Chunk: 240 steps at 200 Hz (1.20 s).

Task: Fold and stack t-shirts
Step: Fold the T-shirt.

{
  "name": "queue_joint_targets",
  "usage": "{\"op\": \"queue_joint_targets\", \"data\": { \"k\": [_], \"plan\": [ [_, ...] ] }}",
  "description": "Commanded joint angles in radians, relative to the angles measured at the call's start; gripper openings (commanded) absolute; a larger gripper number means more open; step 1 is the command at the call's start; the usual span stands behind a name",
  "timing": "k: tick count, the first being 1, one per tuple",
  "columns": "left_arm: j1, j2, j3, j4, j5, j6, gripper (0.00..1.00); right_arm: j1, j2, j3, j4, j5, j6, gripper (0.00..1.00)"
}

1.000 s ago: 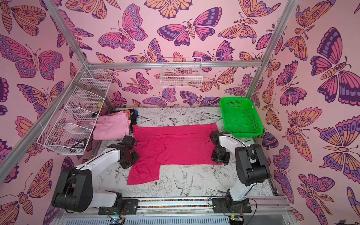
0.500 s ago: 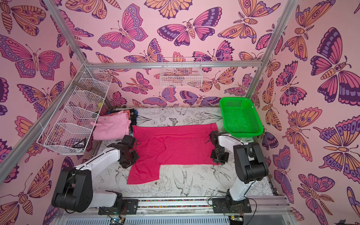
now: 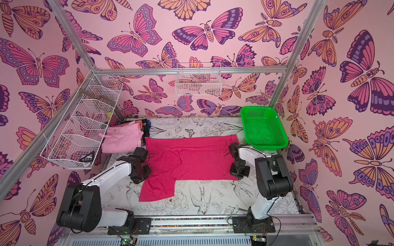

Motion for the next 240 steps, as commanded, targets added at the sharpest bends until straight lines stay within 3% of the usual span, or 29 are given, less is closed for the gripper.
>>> {"op": "queue_joint_targets", "data": {
  "k": [1,66,162,240],
  "plan": [
    [-0.002,-0.019,0.045,-0.039,-0.017,0.017,0.0,-0.005,-0.025,0.023,-0.004,0.019,0.0,0.0],
    [-0.002,-0.004,0.156,-0.058,-0.025,0.034,0.0,-0.008,-0.052,0.196,-0.088,0.042,-0.034,0.0],
    [0.005,0.132,0.403,-0.059,-0.052,0.073,0.0,-0.041,0.115,0.397,-0.117,0.06,-0.098,0.0],
    [0.008,0.21,0.451,-0.057,-0.071,0.08,0.0,-0.062,0.237,0.559,-0.152,0.061,-0.135,0.0]
  ]
}}
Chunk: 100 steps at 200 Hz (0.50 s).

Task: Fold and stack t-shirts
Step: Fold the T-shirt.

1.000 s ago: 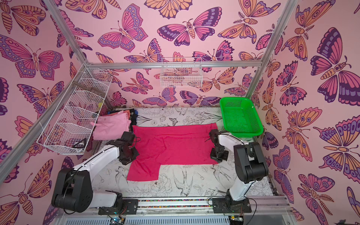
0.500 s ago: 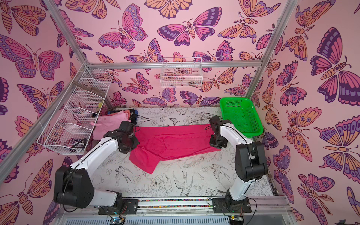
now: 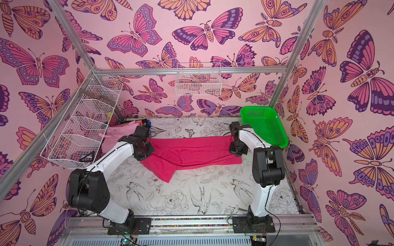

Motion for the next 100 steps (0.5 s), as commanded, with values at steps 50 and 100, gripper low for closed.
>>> {"op": "queue_joint_targets", "data": {
  "k": [50,100],
  "plan": [
    [0.021,0.035,0.08,-0.02,-0.038,0.032,0.0,-0.012,0.077,0.079,-0.044,0.023,-0.024,0.0],
    [0.037,0.075,0.145,-0.02,-0.028,0.042,0.0,-0.018,0.097,0.103,-0.052,0.027,-0.027,0.0]
  ]
}}
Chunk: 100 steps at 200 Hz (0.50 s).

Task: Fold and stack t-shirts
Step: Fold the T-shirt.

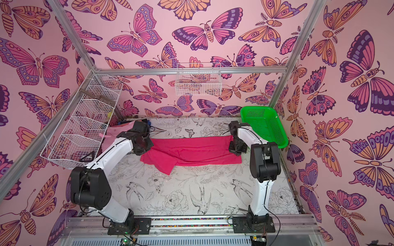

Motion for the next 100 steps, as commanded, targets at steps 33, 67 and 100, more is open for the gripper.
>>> {"op": "queue_joint_targets", "data": {
  "k": [33,67,100],
  "plan": [
    [0.014,0.056,0.047,-0.02,-0.009,0.016,0.0,-0.016,0.024,0.059,-0.042,0.031,-0.008,0.0],
    [0.014,0.078,0.052,-0.018,-0.008,0.016,0.0,-0.019,0.039,0.078,-0.052,0.036,-0.01,0.0],
    [0.017,0.082,0.059,-0.016,-0.021,0.016,0.0,-0.021,0.055,0.088,-0.055,0.042,-0.013,0.0]
  ]
}}
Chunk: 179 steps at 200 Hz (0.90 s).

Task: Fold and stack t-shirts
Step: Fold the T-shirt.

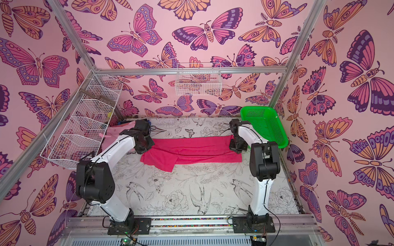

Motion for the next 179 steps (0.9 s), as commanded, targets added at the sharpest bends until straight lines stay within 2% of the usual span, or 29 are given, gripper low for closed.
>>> {"op": "queue_joint_targets", "data": {
  "k": [1,115,179],
  "plan": [
    [0.009,0.005,0.024,-0.018,-0.021,0.013,0.0,-0.009,0.03,0.029,-0.032,0.036,-0.009,0.0],
    [0.042,0.098,0.116,-0.018,-0.038,0.026,0.0,-0.011,0.071,0.077,-0.052,0.04,-0.005,0.0],
    [0.043,0.131,0.117,-0.006,-0.051,0.03,0.0,-0.011,0.083,0.084,-0.058,0.044,-0.006,0.0]
  ]
}}
